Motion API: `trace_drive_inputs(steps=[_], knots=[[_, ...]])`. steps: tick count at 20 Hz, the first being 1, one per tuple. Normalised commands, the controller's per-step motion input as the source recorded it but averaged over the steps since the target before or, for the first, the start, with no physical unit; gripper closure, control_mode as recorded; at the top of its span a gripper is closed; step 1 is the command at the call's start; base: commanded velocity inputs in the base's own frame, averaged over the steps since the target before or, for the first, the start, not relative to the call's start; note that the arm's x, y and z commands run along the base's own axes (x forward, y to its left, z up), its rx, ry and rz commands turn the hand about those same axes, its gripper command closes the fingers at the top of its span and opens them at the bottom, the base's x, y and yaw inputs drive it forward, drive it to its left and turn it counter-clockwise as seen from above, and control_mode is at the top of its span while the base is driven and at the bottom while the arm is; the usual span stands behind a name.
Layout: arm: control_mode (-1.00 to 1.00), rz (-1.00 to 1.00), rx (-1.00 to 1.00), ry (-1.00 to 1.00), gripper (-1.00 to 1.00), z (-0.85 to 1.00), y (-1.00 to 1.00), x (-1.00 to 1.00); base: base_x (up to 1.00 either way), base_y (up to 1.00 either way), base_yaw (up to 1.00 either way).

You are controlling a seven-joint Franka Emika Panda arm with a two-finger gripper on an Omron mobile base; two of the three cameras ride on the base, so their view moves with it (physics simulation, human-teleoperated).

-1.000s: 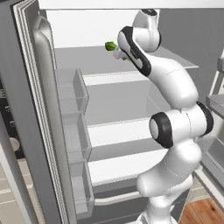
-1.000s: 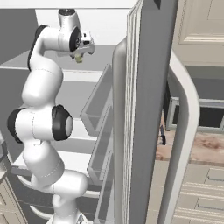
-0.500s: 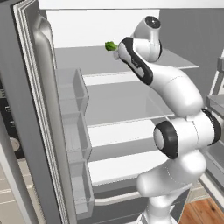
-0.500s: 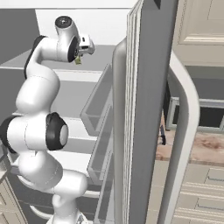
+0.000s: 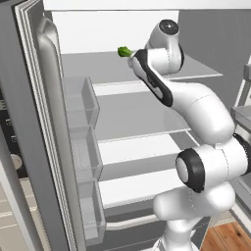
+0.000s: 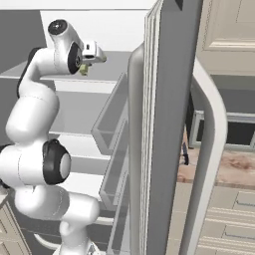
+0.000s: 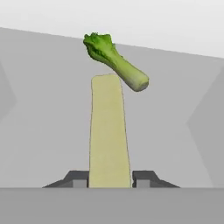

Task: Retrieve the butter from the fridge and place it on a plate on the dining table. Then retrieve the butter knife by the fridge and place it near the plate.

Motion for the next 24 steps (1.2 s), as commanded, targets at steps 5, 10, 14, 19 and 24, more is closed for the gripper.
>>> trace_drive_inputs(steps=[5, 10, 14, 19, 24], knots=[[-1.00, -0.16, 0.07, 0.01, 1.00, 0.04, -0.06, -0.97, 0.00, 0.00, 0.00], [-1.00, -0.11, 0.04, 0.00, 1.00, 0.00, -0.11, -1.00, 0.00, 0.00, 0.00], [-1.00, -0.05, 0.04, 0.01, 1.00, 0.02, -0.13, -1.00, 0.00, 0.00, 0.00], [-1.00, 0.00, 0.00, 0.07, 1.00, 0.00, -0.01, -1.00, 0.00, 0.00, 0.00], [-1.00, 0.00, 0.00, 0.08, 1.00, -0.07, -0.04, -1.00, 0.00, 0.00, 0.00]])
